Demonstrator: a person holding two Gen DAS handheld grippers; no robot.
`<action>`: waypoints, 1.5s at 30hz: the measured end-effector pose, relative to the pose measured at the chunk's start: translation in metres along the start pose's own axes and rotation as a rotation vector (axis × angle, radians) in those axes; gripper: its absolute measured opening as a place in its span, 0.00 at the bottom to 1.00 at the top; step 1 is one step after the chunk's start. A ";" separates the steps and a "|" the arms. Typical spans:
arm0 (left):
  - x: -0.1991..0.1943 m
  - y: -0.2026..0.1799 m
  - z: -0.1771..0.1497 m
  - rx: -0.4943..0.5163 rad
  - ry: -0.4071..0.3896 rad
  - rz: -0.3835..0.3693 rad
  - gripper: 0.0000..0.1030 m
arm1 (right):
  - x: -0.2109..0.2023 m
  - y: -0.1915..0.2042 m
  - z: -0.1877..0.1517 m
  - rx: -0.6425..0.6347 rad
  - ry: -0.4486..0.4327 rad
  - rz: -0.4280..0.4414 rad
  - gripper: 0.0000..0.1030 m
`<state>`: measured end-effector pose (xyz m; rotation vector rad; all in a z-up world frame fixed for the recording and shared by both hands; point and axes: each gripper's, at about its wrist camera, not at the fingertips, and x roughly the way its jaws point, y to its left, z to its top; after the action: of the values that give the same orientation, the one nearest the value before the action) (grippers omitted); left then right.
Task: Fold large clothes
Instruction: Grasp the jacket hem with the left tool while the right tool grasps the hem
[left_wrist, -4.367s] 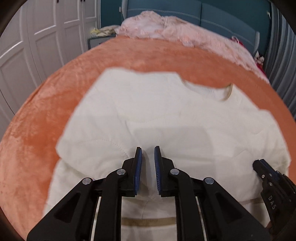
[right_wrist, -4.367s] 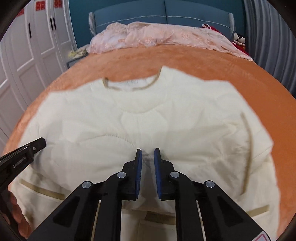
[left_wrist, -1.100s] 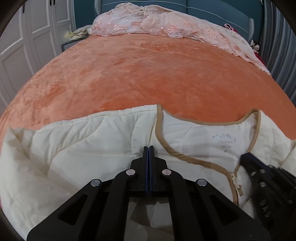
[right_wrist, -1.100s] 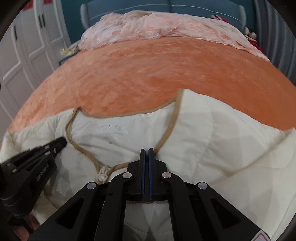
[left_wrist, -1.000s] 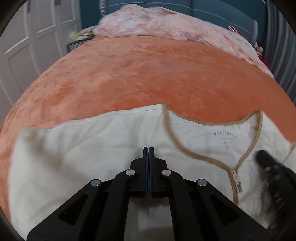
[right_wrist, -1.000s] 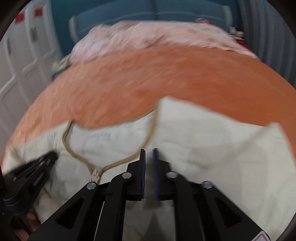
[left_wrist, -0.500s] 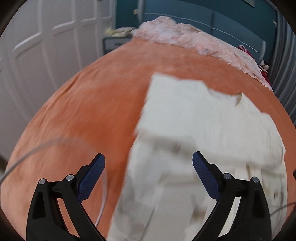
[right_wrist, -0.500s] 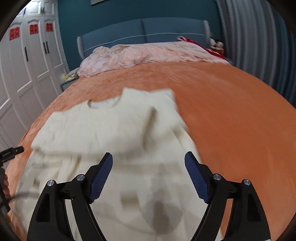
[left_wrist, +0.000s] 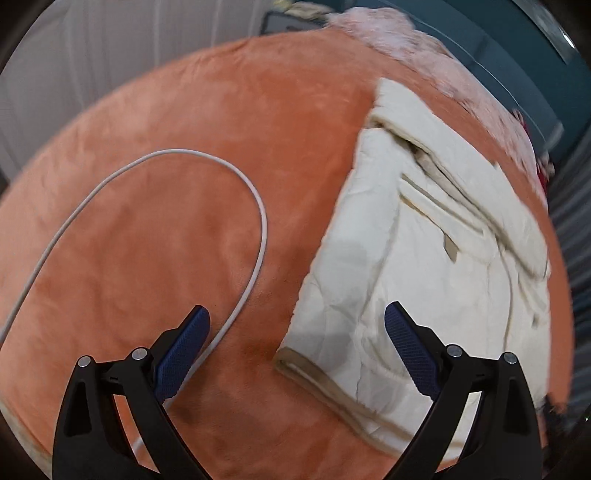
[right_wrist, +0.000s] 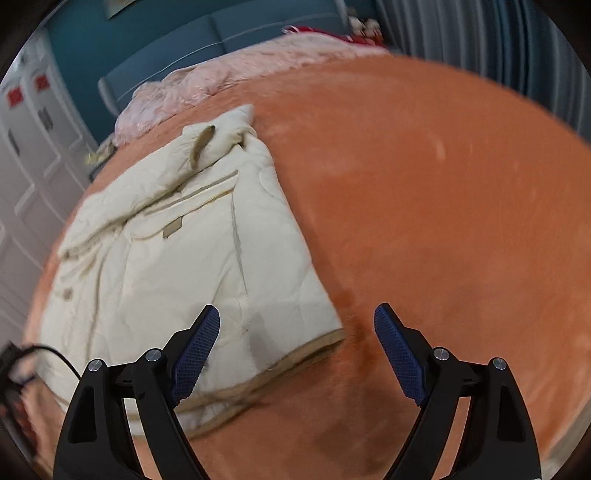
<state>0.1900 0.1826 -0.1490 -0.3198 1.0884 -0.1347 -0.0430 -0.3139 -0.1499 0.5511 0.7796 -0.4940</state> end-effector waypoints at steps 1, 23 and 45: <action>0.004 0.001 0.001 -0.035 0.013 -0.042 0.90 | 0.006 -0.002 0.001 0.033 0.016 0.024 0.82; -0.122 -0.048 -0.022 0.228 -0.047 -0.155 0.06 | -0.109 0.065 0.008 -0.337 -0.015 0.174 0.06; -0.223 -0.048 -0.015 0.212 -0.223 -0.235 0.07 | -0.204 0.088 0.023 -0.449 -0.256 0.141 0.06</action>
<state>0.0763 0.1926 0.0487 -0.2644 0.8051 -0.4116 -0.1040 -0.2195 0.0432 0.1194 0.5763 -0.2402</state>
